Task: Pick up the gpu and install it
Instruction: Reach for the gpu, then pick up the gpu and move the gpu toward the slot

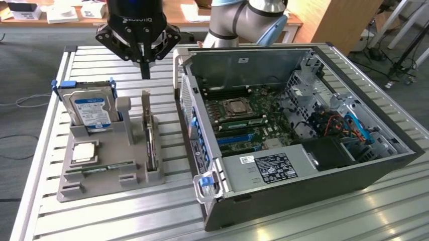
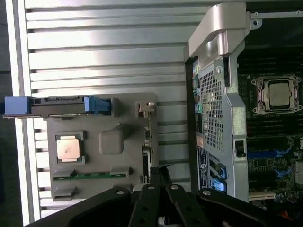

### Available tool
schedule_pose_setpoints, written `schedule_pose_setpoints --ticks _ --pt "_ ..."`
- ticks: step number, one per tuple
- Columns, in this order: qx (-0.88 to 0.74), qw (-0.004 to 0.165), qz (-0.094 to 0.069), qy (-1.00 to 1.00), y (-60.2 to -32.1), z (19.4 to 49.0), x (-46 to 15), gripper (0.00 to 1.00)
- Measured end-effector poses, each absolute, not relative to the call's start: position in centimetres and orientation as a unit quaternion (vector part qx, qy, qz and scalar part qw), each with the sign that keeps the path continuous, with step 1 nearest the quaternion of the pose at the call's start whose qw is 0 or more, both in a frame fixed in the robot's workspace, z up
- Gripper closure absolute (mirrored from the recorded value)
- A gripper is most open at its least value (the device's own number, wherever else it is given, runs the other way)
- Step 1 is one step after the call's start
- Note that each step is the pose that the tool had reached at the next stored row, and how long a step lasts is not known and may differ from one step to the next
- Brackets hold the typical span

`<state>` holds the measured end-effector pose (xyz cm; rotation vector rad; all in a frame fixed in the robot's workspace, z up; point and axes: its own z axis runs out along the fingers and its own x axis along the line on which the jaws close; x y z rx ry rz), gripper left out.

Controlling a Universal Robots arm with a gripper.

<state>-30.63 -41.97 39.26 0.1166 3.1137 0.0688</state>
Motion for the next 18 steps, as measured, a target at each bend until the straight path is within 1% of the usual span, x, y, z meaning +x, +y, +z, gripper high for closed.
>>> schedule_pose_setpoints --ticks 18 --pt "0.037 0.012 0.022 0.999 -42.27 39.25 -30.66 0.89"
